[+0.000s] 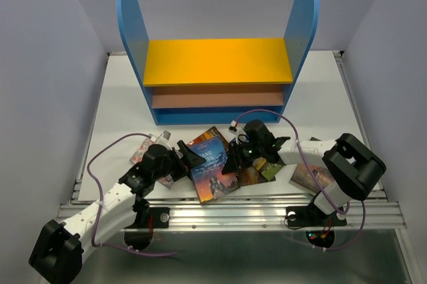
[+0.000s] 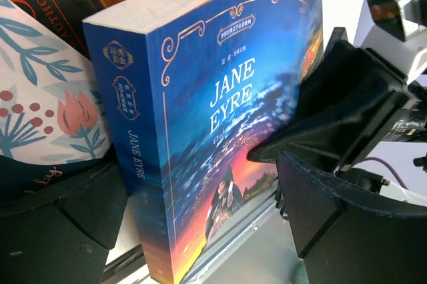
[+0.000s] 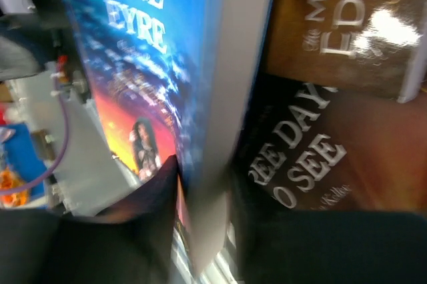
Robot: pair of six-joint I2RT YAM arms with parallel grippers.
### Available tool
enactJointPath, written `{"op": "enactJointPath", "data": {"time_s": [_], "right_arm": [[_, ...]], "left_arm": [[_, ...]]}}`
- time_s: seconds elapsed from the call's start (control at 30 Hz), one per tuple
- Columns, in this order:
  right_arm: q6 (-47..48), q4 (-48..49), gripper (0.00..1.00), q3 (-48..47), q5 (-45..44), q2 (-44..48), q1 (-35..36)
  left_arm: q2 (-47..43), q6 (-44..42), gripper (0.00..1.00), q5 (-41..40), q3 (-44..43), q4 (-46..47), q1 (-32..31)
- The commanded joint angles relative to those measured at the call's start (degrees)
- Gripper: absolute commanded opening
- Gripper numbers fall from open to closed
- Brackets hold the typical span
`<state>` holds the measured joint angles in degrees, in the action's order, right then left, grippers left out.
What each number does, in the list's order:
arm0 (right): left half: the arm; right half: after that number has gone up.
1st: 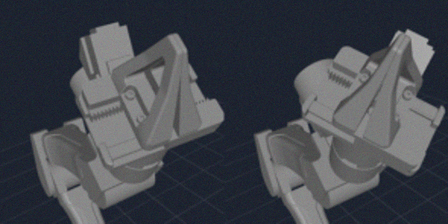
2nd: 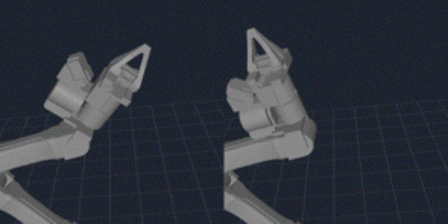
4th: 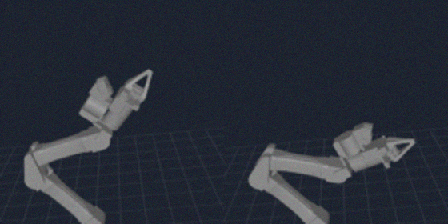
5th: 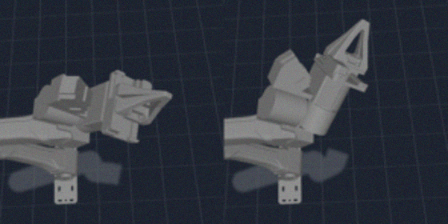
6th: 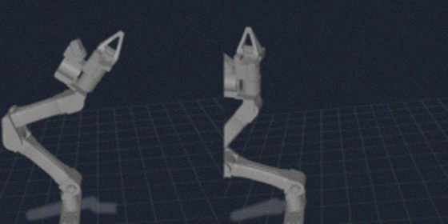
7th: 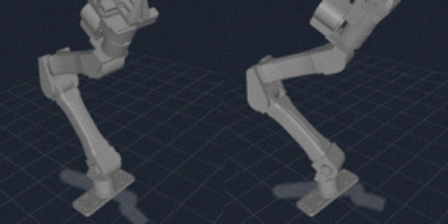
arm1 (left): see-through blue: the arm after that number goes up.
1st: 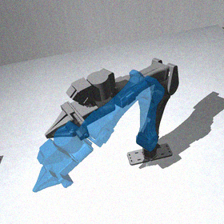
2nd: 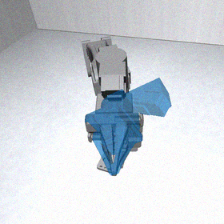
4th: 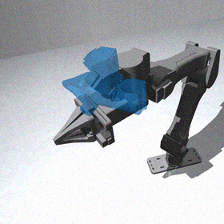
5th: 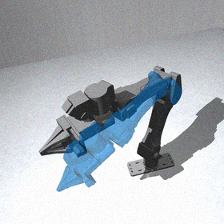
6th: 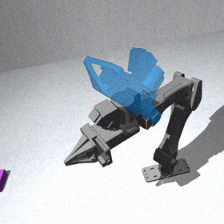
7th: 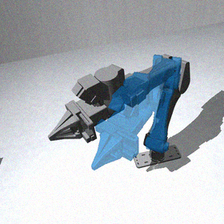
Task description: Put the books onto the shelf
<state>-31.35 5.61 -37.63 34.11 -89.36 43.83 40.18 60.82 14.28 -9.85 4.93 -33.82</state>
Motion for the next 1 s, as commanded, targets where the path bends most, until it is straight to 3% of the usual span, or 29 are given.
{"op": "enactJointPath", "data": {"time_s": [0.0,0.03,0.07,0.37,0.5,0.87,0.97], "right_arm": [[0.33,6.07,0.20,0.09,6.05,0.24,0.90],[0.15,6.26,0.05,0.10,6.15,0.42,0.90],[-0.02,6.52,0.01,0.18,6.06,0.68,0.90],[-6.52,10.65,0.01,1.15,5.18,10.33,-0.33],[-13.27,16.43,0.01,1.33,6.67,12.98,-0.86],[-22.61,26.83,0.01,-0.08,8.61,18.17,-1.47],[-22.26,25.95,0.01,-0.96,8.87,18.17,-2.52]], "left_arm": [[0.51,0.79,0.99,0.13,0.27,4.83,-0.89],[0.51,0.71,0.99,0.13,0.27,4.91,-0.81],[0.42,0.45,0.99,0.22,0.09,5.09,-0.89],[-5.45,-1.75,0.99,4.60,0.44,8.68,-1.07],[-7.66,-2.28,0.99,8.21,0.88,14.74,-1.33],[-9.77,-4.39,0.98,11.29,-1.58,17.66,-1.95],[-11.09,-4.04,0.85,12.35,-2.10,18.45,-1.95]]}}
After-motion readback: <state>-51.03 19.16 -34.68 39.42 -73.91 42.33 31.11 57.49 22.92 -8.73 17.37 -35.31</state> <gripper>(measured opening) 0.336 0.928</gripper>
